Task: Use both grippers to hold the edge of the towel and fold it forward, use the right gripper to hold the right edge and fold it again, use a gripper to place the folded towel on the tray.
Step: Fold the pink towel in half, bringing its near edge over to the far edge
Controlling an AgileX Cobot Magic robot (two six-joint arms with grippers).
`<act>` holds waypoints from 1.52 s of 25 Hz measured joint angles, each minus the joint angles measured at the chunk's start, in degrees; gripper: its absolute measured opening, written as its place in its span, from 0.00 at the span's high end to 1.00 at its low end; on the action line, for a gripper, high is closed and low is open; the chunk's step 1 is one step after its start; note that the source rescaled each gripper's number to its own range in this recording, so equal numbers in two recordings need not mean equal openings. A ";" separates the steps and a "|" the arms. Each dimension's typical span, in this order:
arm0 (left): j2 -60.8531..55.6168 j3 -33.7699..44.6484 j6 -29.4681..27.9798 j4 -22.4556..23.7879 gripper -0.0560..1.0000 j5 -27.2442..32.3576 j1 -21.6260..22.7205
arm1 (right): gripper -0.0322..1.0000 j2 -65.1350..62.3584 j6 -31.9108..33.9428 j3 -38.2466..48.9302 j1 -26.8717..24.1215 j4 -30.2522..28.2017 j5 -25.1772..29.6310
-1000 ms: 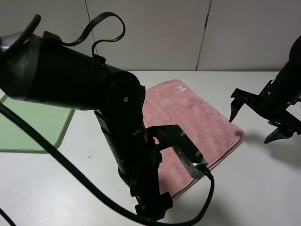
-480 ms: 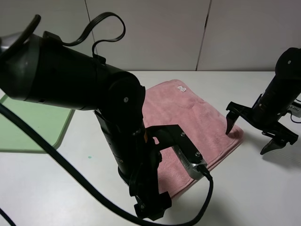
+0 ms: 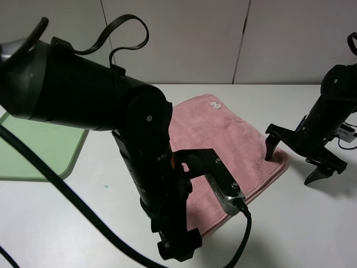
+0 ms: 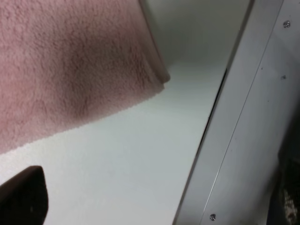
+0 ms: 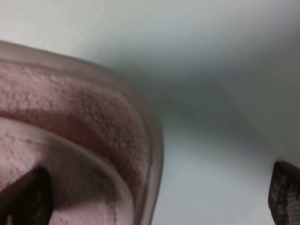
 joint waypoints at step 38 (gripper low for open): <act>0.00 -0.12 0.22 0.06 0.01 -2.34 0.00 | 0.78 0.35 0.26 0.00 0.00 1.49 -4.94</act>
